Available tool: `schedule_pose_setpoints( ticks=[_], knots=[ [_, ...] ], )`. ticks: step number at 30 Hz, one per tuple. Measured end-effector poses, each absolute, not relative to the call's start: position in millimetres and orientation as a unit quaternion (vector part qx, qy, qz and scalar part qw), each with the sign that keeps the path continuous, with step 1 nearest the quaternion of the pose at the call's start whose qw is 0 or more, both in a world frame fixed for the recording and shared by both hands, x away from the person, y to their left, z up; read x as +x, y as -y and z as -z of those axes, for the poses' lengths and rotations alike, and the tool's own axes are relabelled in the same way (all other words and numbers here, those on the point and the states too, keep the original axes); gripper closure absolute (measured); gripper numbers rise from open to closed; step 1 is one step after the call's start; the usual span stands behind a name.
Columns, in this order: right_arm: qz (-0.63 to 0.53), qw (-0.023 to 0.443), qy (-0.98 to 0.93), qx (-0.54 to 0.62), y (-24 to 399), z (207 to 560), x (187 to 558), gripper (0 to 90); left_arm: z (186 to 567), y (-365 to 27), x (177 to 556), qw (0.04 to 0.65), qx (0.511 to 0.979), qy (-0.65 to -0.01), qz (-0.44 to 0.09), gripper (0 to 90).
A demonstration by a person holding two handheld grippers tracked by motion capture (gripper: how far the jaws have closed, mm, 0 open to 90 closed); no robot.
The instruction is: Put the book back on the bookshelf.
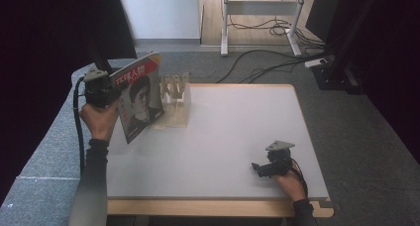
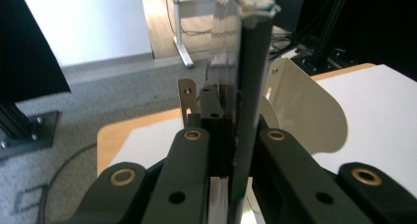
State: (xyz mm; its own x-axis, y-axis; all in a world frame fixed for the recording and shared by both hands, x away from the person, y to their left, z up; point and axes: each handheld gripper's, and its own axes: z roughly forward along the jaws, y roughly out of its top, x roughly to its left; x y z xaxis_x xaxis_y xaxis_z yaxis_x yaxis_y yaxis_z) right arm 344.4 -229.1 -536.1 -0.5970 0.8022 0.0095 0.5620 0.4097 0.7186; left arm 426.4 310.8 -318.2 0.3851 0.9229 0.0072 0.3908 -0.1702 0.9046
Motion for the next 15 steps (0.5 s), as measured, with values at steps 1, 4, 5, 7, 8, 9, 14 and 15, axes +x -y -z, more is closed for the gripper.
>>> schedule_pose_setpoints(
  ticks=[1, 4, 5, 7, 8, 9, 14, 15],
  knots=[
    [-0.351, 0.171, -0.822, 0.415, 229, 536, 344, 0.0, 318, -311, 426, 0.444, 0.704, -0.467, -0.300, 86.8],
    [-0.351, 0.172, -0.822, 0.414, 229, 536, 344, 0.0, 321, -311, 431, 0.438, 0.721, -0.462, -0.272, 86.5],
    [-0.351, 0.172, -0.822, 0.414, 229, 536, 344, 0.0, 321, -312, 431, 0.433, 0.728, -0.462, -0.264, 86.4],
    [-0.351, 0.172, -0.822, 0.414, 229, 536, 344, 0.0, 318, -314, 431, 0.423, 0.739, -0.465, -0.242, 86.0],
    [-0.351, 0.172, -0.822, 0.414, 229, 536, 344, 0.0, 316, -315, 431, 0.413, 0.745, -0.464, -0.240, 85.7],
    [-0.351, 0.172, -0.822, 0.414, 229, 536, 344, 0.0, 314, -315, 431, 0.407, 0.752, -0.465, -0.231, 85.5],
    [-0.351, 0.172, -0.822, 0.414, 229, 536, 344, 0.0, 307, -318, 430, 0.372, 0.772, -0.474, -0.204, 85.1],
    [-0.351, 0.172, -0.822, 0.414, 229, 536, 344, 0.0, 307, -318, 430, 0.372, 0.772, -0.474, -0.204, 85.6]
  ],
)
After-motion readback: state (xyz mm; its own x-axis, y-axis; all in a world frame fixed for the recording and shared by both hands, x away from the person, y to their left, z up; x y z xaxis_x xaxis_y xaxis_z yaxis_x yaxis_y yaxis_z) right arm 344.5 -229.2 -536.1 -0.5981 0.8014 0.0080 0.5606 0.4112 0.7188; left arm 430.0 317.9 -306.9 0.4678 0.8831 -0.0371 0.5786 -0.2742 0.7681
